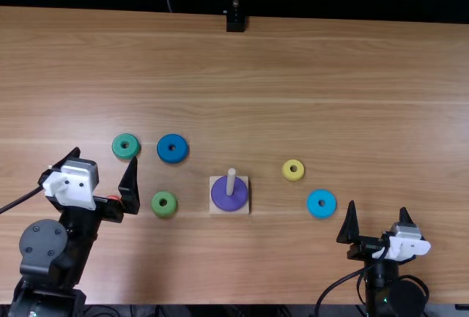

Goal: Build the Hanoi tower: stack the rings onto the peg from bottom to top in this color order: purple, dark blue, light blue, dark green, light green, yellow, orange.

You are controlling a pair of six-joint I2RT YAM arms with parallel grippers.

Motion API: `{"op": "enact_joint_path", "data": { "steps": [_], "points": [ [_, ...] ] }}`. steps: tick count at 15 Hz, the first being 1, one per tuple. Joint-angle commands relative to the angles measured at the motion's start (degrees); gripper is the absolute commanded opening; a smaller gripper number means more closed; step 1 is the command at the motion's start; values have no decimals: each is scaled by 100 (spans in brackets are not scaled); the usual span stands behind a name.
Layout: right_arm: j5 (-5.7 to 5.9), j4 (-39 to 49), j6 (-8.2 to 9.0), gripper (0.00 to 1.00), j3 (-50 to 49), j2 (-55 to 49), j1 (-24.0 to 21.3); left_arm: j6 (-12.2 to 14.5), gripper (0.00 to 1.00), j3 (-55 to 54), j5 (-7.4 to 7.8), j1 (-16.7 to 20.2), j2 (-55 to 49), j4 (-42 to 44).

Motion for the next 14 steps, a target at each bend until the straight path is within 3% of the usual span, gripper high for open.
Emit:
{"op": "enact_joint_path", "data": {
  "steps": [1, 3, 10, 12, 14],
  "points": [
    [-36, -86, -3, 100, -51, -69, -50, 856, 100, -72, -99, -3, -98, -37],
    [-36, -86, -3, 100, -60, -69, -50, 1046, 100, -248, -99, -3, -151, 16],
    [-36, -86, -3, 100, -60, -69, -59, 993, 100, -415, -46, 94, -11, 58],
    [-36, -86, -3, 100, -51, -69, -59, 962, 100, -389, -78, 94, 464, 575],
    [-36, -86, -3, 100, -60, -69, -50, 962, 100, -46, 70, 94, 1405, 1218]
  ]
}}
